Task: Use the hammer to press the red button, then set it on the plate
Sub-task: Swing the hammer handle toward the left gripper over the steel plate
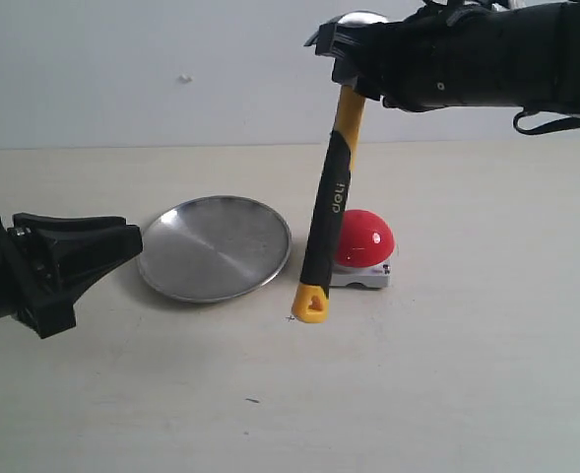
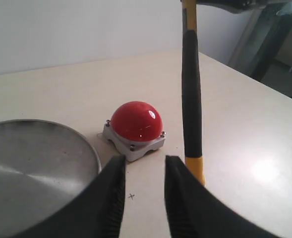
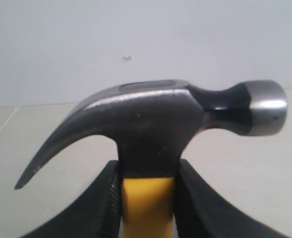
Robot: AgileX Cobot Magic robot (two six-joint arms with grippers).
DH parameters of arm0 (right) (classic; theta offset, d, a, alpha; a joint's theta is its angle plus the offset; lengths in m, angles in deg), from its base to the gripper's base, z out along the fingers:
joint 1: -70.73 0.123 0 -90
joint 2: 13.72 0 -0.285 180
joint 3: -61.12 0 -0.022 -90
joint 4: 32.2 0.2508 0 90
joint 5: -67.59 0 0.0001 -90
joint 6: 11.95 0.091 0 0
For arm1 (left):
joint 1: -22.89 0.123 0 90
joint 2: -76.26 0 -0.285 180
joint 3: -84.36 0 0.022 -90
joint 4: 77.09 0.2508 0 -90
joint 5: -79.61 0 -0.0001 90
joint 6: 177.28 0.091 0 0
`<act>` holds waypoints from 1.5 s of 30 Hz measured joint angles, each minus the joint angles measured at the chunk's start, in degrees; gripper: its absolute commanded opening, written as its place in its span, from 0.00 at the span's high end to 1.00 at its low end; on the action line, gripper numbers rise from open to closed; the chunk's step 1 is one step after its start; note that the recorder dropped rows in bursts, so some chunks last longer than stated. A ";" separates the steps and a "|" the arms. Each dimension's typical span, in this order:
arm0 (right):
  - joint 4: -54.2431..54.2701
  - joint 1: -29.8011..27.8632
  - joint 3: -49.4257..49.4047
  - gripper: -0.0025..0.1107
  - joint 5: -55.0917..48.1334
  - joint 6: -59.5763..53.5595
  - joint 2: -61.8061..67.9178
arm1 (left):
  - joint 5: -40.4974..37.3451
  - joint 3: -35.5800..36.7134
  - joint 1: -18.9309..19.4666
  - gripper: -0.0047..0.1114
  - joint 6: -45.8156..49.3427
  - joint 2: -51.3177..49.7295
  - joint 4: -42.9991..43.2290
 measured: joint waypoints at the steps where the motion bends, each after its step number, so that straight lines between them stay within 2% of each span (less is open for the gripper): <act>1: 0.00 0.00 0.00 0.98 0.49 -0.71 0.00 | 0.12 0.03 0.00 0.70 0.25 0.00 0.00; 18: -10.36 0.00 0.00 0.98 1.40 0.33 0.00 | 0.77 0.03 0.00 0.70 0.74 0.00 0.35; 21: -15.67 0.00 0.00 0.98 0.83 6.83 0.00 | 0.77 0.03 0.00 0.70 0.74 0.00 0.47; 27: -36.55 0.00 0.00 0.98 -4.86 24.19 0.55 | 0.77 0.03 0.00 0.70 0.74 0.00 0.58; 32: -60.34 -1.87 3.16 0.98 -14.62 51.08 2.43 | 0.77 0.03 0.00 0.70 0.15 0.00 0.68; 34: -65.24 -2.24 3.95 0.98 -15.16 59.81 2.53 | 0.77 0.03 0.00 0.69 0.05 0.00 0.80; 36: -65.48 -2.39 4.24 0.98 -14.48 63.37 2.53 | 0.51 0.03 0.00 0.65 0.05 0.00 0.87; 41: -55.66 -2.34 4.08 0.98 -10.10 65.61 2.53 | -0.13 0.03 0.00 0.48 1.49 0.00 0.87; 45: -50.66 -0.62 1.87 0.98 -3.53 65.61 2.53 | -0.38 0.03 0.00 0.47 6.37 0.00 0.75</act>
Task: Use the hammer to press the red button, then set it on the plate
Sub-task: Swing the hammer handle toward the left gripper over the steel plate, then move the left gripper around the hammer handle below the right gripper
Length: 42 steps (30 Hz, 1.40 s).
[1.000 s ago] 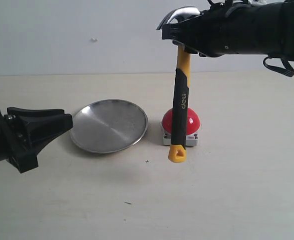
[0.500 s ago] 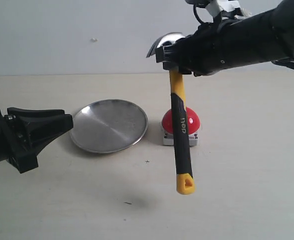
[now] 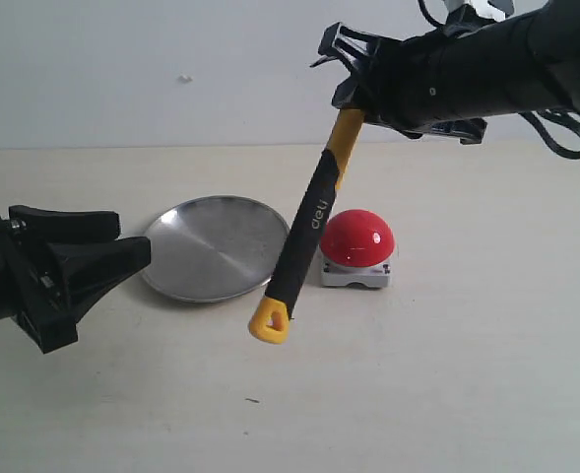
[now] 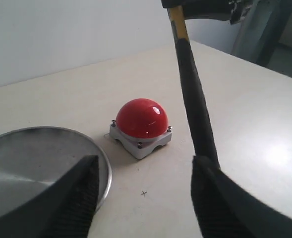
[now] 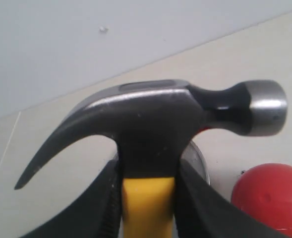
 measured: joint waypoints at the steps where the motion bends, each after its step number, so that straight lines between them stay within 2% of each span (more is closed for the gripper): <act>1: 0.59 0.55 -0.47 0.98 1.40 0.00 0.11 | -0.01 0.00 0.00 0.47 1.40 0.00 -0.31; 5: 2.17 4.14 -1.28 0.98 6.55 0.00 0.22 | -0.56 -0.99 0.00 0.47 6.34 -0.05 -1.71; 11: 2.12 8.77 -1.28 0.98 9.81 0.00 0.22 | -4.17 -4.91 -0.26 0.47 7.29 -0.18 -1.96; 17: -0.13 10.56 -1.42 0.98 11.84 0.00 0.22 | -6.40 -8.32 -0.37 0.47 2.49 -3.78 5.05; 23: -1.71 10.85 -1.42 0.98 13.72 -0.11 1.30 | -1.97 -10.51 -0.46 0.47 -2.05 -10.02 13.12; 29: -1.80 12.84 -1.42 0.98 17.43 -0.11 3.51 | -0.37 -14.09 -0.49 0.47 -8.32 -14.98 16.90; 35: -1.80 13.27 -1.42 0.98 19.30 0.39 3.99 | 2.92 -16.61 -0.59 0.47 -10.74 -17.71 20.59; 42: -1.80 13.27 -1.42 0.98 20.00 0.87 3.99 | 3.50 -19.02 -3.67 0.47 -11.38 -21.02 22.11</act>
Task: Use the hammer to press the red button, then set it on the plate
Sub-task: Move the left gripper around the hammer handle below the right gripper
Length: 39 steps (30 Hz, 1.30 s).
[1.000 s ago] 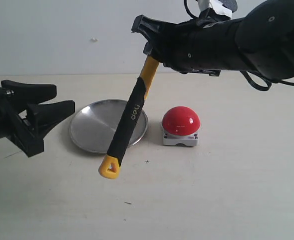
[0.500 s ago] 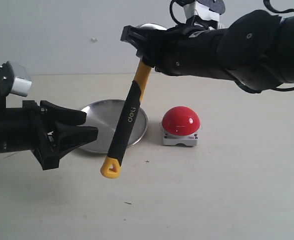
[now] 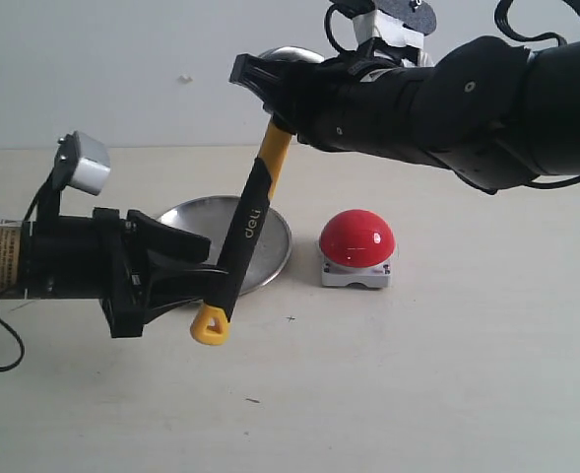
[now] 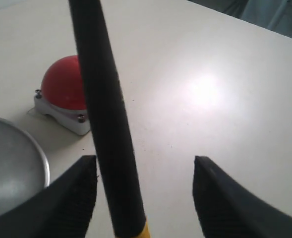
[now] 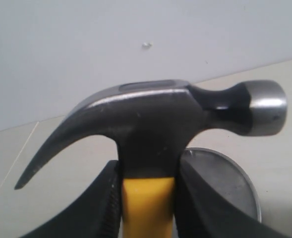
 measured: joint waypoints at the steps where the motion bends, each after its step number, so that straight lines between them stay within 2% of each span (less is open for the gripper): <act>1: 0.00 0.00 0.00 0.98 -0.10 0.00 0.00 | -0.12 -0.54 -0.92 0.47 0.00 -0.31 0.00; 5: -0.70 0.00 0.00 0.98 -0.22 -0.57 0.00 | -3.81 -2.77 -4.86 0.47 -0.12 -1.71 -0.91; 10: -1.90 -0.36 0.00 0.98 -0.30 -2.19 0.22 | -8.25 -5.38 -7.48 0.47 -0.12 -3.73 -2.03; 25: -2.01 -0.46 -0.12 0.98 -1.46 -2.15 0.47 | -17.22 -6.47 -7.70 0.47 -0.12 -4.00 -2.68; 39: -0.47 -0.01 -0.01 0.98 -1.92 0.13 0.47 | -20.36 -6.47 -7.70 0.47 -1.46 -0.23 1.29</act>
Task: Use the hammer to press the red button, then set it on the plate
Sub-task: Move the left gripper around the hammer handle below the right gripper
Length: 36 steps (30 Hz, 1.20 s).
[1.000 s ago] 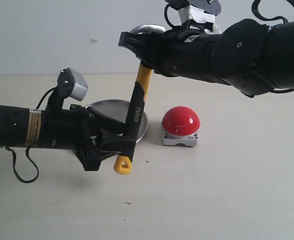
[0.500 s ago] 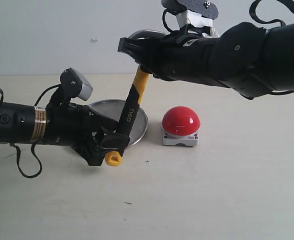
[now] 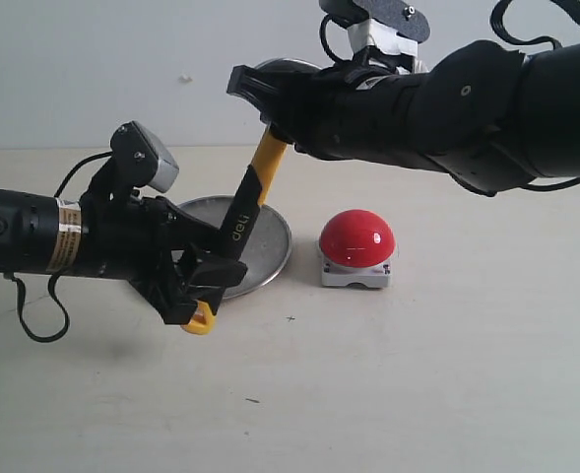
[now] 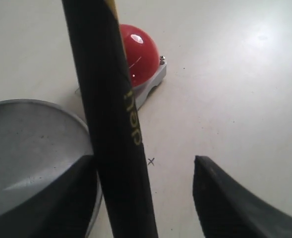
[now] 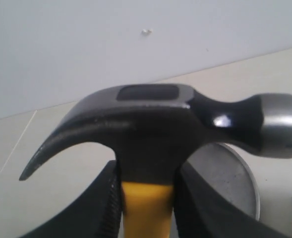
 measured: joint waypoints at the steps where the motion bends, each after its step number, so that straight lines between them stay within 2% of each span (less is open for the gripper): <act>1: 0.00 0.00 0.00 0.98 -0.12 0.00 0.00 | 0.00 0.00 0.00 0.47 0.00 0.01 0.08; 30: 0.27 0.00 0.00 0.98 -3.20 0.79 0.44 | 0.22 0.00 0.00 0.47 -0.45 -3.76 -3.19; 36: 0.27 0.00 0.00 0.98 -3.83 0.75 -1.02 | 0.22 0.00 0.00 0.47 -3.90 -3.76 1.15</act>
